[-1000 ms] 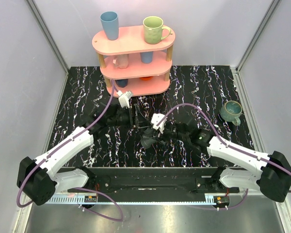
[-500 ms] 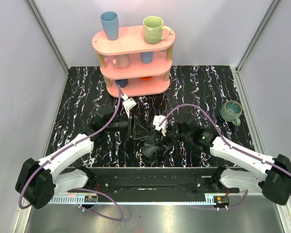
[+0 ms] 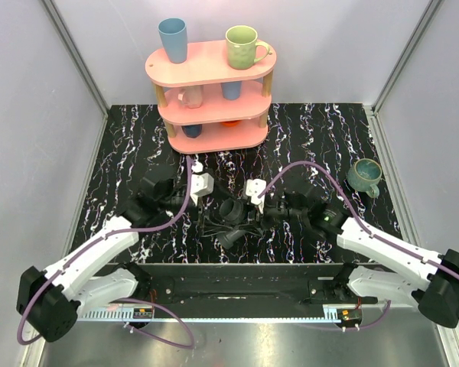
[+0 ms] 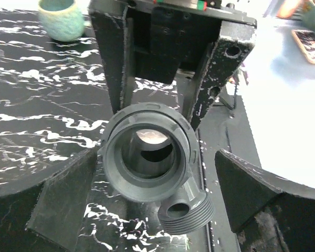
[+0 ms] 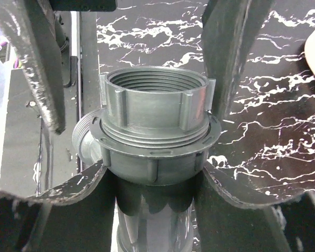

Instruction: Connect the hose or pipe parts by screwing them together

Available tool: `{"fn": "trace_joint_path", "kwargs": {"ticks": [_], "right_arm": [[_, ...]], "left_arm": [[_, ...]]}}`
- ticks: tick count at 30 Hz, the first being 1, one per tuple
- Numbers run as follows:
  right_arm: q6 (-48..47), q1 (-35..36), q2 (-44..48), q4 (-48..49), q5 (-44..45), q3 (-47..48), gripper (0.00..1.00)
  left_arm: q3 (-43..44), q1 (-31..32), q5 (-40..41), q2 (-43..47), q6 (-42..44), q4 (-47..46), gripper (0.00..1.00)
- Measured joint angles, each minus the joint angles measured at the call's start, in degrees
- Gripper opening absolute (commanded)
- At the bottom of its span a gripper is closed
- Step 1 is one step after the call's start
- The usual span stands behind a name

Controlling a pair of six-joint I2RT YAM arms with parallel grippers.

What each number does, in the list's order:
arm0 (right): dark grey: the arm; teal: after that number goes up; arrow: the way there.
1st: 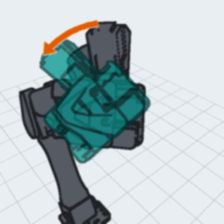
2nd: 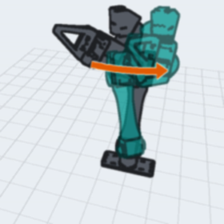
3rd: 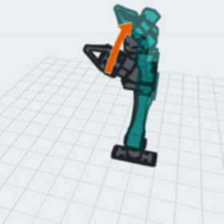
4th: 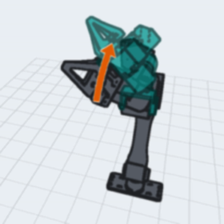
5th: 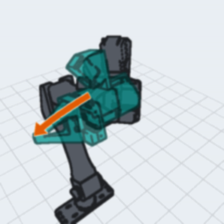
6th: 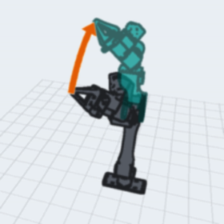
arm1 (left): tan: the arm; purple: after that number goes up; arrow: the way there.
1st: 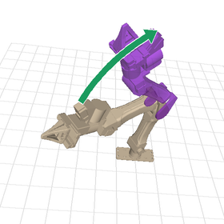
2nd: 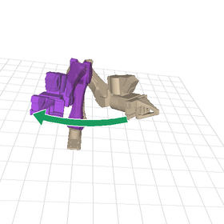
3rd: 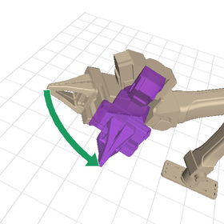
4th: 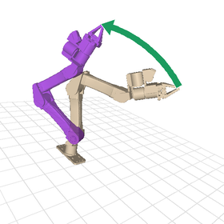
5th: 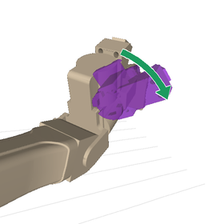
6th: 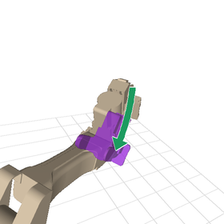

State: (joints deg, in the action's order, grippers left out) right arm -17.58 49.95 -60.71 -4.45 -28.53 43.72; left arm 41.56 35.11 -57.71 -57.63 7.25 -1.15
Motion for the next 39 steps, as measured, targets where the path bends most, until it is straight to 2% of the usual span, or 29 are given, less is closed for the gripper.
{"fn": "trace_joint_path", "kwargs": {"ticks": [3, 7, 11, 15, 19, 28, 39], "right_arm": [[-0.1, 0.0, 0.6, 1.4, 0.6, 0.0, 0.02], [-1.0, 0.0, 0.2, 1.8, 2.7, 0.0, 0.01], [-2.4, 0.0, -0.8, 1.8, 5.7, 0.0, 0.01], [-3.7, 0.0, -0.8, 3.7, 8.9, -0.4, 0.01], [-5.3, 0.0, 0.2, 6.4, 11.5, -2.0, 0.01], [-8.0, 0.4, 2.6, 9.2, 14.0, -3.4, 0.00], [-9.3, 1.1, 2.1, 10.1, 15.6, -4.1, 0.00]], "left_arm": [[0.0, 0.0, 4.5, 3.8, -1.8, 0.7, 0.99], [0.1, 0.0, 13.0, 9.2, -8.6, 0.9, 0.99], [3.9, 0.0, 23.9, 11.1, -16.7, 7.0, 0.99], [8.3, 0.0, 34.1, 11.4, -28.5, 12.7, 0.95], [9.1, -0.2, 40.0, 11.2, -41.0, 16.9, 0.93], [16.0, -0.3, 41.4, 2.6, -60.0, 26.2, 0.89], [16.7, 0.3, 39.5, -1.1, -66.5, 28.7, 0.86]]}}
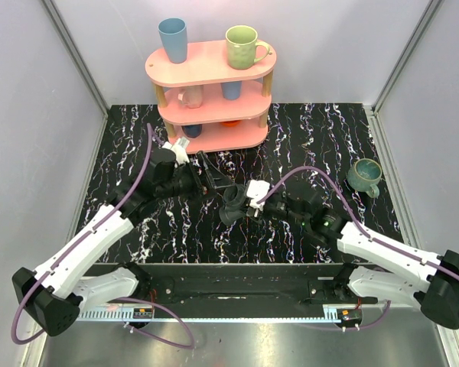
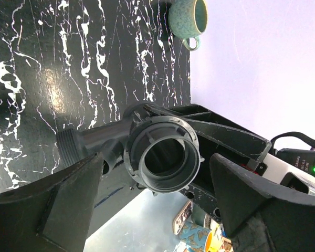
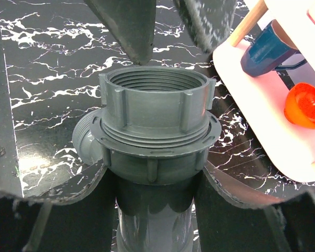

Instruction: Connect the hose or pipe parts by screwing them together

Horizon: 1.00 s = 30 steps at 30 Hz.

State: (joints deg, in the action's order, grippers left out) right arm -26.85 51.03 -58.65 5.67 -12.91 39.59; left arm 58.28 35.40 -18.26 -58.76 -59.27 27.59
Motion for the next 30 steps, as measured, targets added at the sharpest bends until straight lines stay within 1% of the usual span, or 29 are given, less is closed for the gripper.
{"fn": "trace_joint_path", "kwargs": {"ticks": [3, 5, 6, 7, 10, 11, 13, 14, 17, 20, 24, 26, 28, 30], "right_arm": [[0.0, 0.0, -1.0, 0.7, 0.0, 0.0, 0.00], [0.0, 0.0, -1.7, 0.8, 0.0, -0.1, 0.00], [0.0, 0.0, -1.9, 0.8, 0.0, -0.1, 0.00], [0.0, 0.1, -2.2, 0.9, 0.0, -0.1, 0.00], [0.0, 0.3, -2.8, 1.0, 0.2, -0.1, 0.00], [0.1, 0.3, -3.0, 1.0, 0.2, -0.1, 0.00], [0.3, 0.4, -3.3, 0.9, 0.2, 0.0, 0.00], [0.4, 0.4, -3.5, 0.9, 0.2, 0.1, 0.00], [1.3, 0.4, -3.8, 0.3, 0.2, 0.2, 0.00], [2.0, 0.3, -4.1, -0.6, -0.2, 0.7, 0.00], [2.9, 0.3, -4.0, -3.1, -2.6, 1.6, 0.00], [3.0, 0.3, -4.0, -5.1, -5.4, 2.2, 0.00], [3.0, 0.3, -3.9, -6.0, -8.8, 2.5, 0.00], [3.0, 0.2, -3.5, -6.3, -11.6, 2.8, 0.00]], "left_arm": [[0.0, 0.8, -0.3, -1.1, -0.5, -0.1, 0.85], [0.0, 1.2, -0.4, -2.1, -0.6, -0.1, 0.82], [0.0, 1.4, -0.4, -2.6, -0.6, 0.0, 0.81], [0.0, 1.6, -0.4, -2.9, -0.5, 0.0, 0.76], [0.0, 2.1, -0.4, -3.1, 0.7, -0.3, 0.70], [0.0, 2.2, -0.4, -3.1, 1.2, -0.3, 0.64], [-0.2, 2.6, -0.4, -3.1, 3.1, -1.0, 0.47], [-0.3, 2.8, -0.3, -3.1, 4.1, -1.1, 0.37], [-0.8, 2.8, -0.4, -3.1, 8.5, -2.2, 0.33], [-2.4, 2.8, -2.3, -2.3, 14.5, -5.4, 0.32], [-7.1, 2.4, -7.6, 0.6, 26.1, -11.8, 0.33], [-10.4, 2.4, -11.1, 3.1, 33.4, -15.5, 0.30], [-12.7, 2.4, -14.2, 5.9, 41.0, -17.3, 0.27], [-13.3, 2.8, -16.4, 7.6, 47.1, -17.7, 0.26]]}}
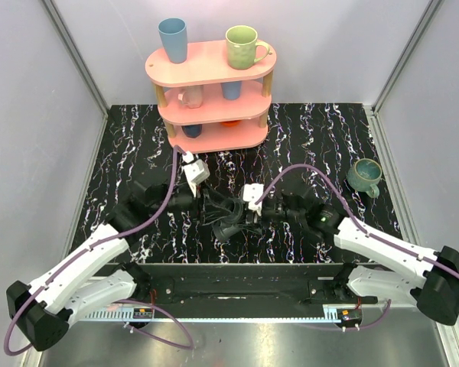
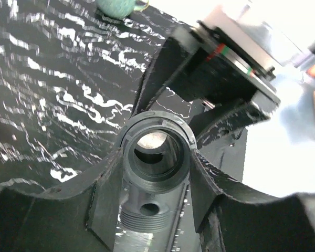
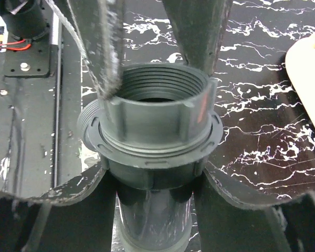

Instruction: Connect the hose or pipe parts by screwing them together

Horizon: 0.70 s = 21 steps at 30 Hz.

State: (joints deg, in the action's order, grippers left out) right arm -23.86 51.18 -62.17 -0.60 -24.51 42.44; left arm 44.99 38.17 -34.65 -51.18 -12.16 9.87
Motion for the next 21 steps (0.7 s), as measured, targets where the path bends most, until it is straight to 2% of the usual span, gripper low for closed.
{"fn": "trace_joint_path", "kwargs": {"ticks": [3, 6, 7, 8, 11, 14, 16, 19, 21], "right_arm": [[0.4, -1.2, 1.4, -0.5, -4.4, 0.2, 0.00], [1.3, -2.6, 2.0, -2.5, -8.6, 0.7, 0.00], [1.7, -2.9, 2.0, -3.6, -9.7, 1.0, 0.00], [2.7, -3.1, 2.0, -4.5, -10.4, 1.2, 0.00], [4.2, -3.5, 2.3, -5.7, -13.0, 1.5, 0.00], [4.8, -3.3, 3.7, -5.6, -13.9, 1.8, 0.00], [4.8, -3.3, 4.6, -5.4, -13.9, 1.8, 0.00], [4.5, -3.3, 4.8, -5.3, -12.8, 1.9, 0.00], [3.9, -3.3, 4.3, -5.3, -11.1, 2.0, 0.00]], "left_arm": [[0.0, 0.4, -3.5, 0.9, 8.7, -1.0, 0.27], [0.4, 0.4, -8.7, 0.9, 18.2, -0.8, 0.43], [0.4, 0.3, -10.4, 1.0, 21.7, -0.5, 0.55], [0.4, 0.3, -11.6, 1.1, 24.7, 0.0, 0.76], [0.1, 0.1, -13.0, 1.6, 30.6, 1.1, 0.89], [-2.7, -0.2, -11.8, 3.7, 30.0, -0.6, 0.94], [-5.0, -0.2, -9.1, 6.2, 26.4, -2.3, 0.99], [-5.9, -0.2, -3.9, 9.5, 19.2, -3.9, 0.99], [-5.0, -0.2, 0.5, 10.5, 13.1, -3.8, 0.95]]}}
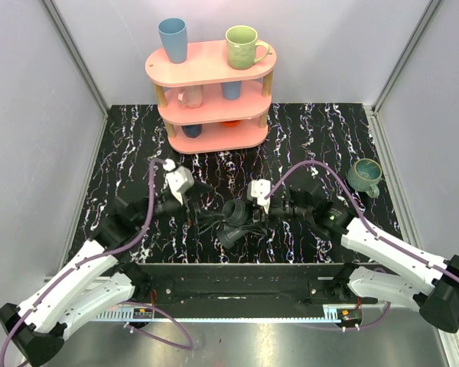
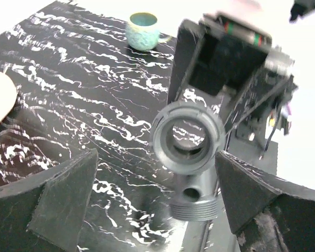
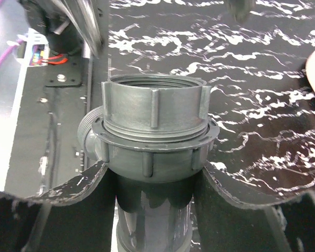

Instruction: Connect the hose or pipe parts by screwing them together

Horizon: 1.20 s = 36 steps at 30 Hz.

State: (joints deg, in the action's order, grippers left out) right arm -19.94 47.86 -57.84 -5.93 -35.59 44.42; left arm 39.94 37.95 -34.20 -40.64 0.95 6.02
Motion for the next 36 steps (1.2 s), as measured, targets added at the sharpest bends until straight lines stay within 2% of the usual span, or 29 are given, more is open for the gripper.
{"fn": "trace_joint_path", "kwargs": {"ticks": [7, 12, 16, 25, 31, 36], "right_arm": [[-3.3, 0.1, -1.8, 1.8, 10.0, -0.2, 0.00], [-5.9, 0.8, -1.7, 5.6, 16.1, -1.4, 0.00], [-7.6, 1.6, -1.7, 6.1, 18.4, -1.4, 0.00], [-10.4, 3.9, -2.1, 6.0, 21.4, -1.4, 0.00], [-10.5, 4.9, -2.3, 4.4, 21.6, -1.4, 0.00], [-10.2, 5.0, -2.8, 3.0, 21.6, -0.6, 0.00]], "left_arm": [[11.6, -0.3, 13.4, -5.1, -27.1, 9.2, 0.92], [12.7, -0.9, 15.0, -10.1, -45.3, 14.7, 0.92], [14.1, -0.9, 15.3, -13.9, -53.4, 19.1, 0.92], [16.2, -0.9, 15.4, -17.0, -59.7, 21.5, 0.89], [16.2, -0.9, 14.9, -18.6, -59.5, 21.3, 0.76], [15.0, -0.8, 12.9, -18.7, -57.0, 18.6, 0.70]]}}
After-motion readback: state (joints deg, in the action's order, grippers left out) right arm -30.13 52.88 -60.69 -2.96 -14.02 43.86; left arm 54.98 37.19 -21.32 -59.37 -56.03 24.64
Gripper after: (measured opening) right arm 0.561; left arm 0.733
